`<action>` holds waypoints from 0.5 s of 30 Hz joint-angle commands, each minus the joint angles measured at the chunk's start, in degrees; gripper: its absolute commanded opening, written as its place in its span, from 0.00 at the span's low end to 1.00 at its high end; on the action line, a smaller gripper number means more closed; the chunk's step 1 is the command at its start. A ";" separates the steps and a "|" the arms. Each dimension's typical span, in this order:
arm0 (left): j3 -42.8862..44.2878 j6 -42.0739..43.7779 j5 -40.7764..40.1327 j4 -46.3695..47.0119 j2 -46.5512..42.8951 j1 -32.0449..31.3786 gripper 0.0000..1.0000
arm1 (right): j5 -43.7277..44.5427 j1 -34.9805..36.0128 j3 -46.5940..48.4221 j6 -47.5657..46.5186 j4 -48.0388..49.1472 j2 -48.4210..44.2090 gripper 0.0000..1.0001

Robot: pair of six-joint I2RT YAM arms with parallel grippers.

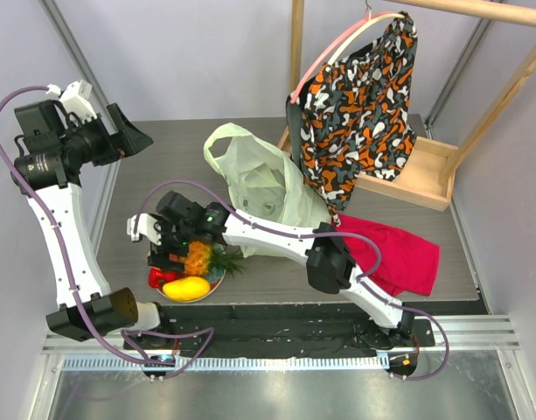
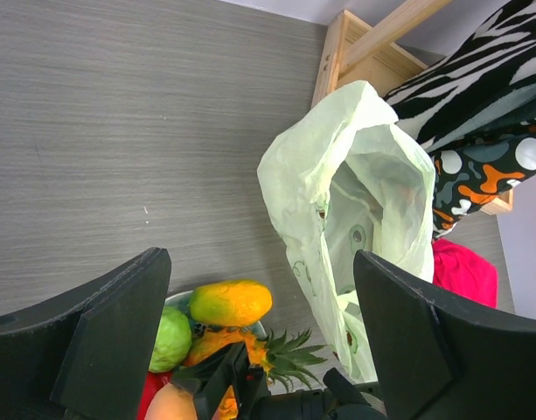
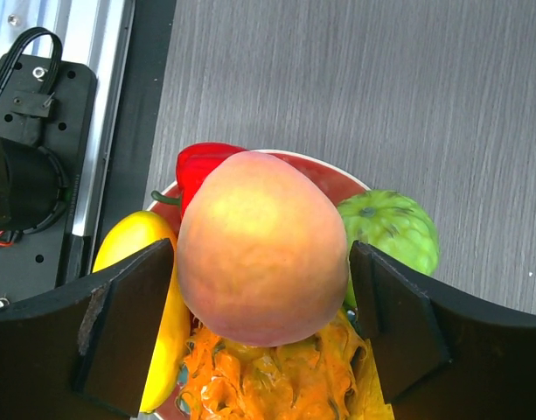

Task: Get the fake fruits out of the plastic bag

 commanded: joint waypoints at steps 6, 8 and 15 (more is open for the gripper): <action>-0.25 -0.89 1.76 2.75 -0.57 0.36 0.90 | 1.55 0.26 0.70 0.39 1.92 -1.02 0.91; -0.33 -0.97 1.85 2.75 -0.57 0.36 0.91 | 1.64 0.27 0.61 0.30 2.01 -1.29 0.92; -1.21 -0.89 1.85 2.93 -0.65 0.36 0.91 | 1.99 0.26 0.26 0.13 2.01 -1.02 0.91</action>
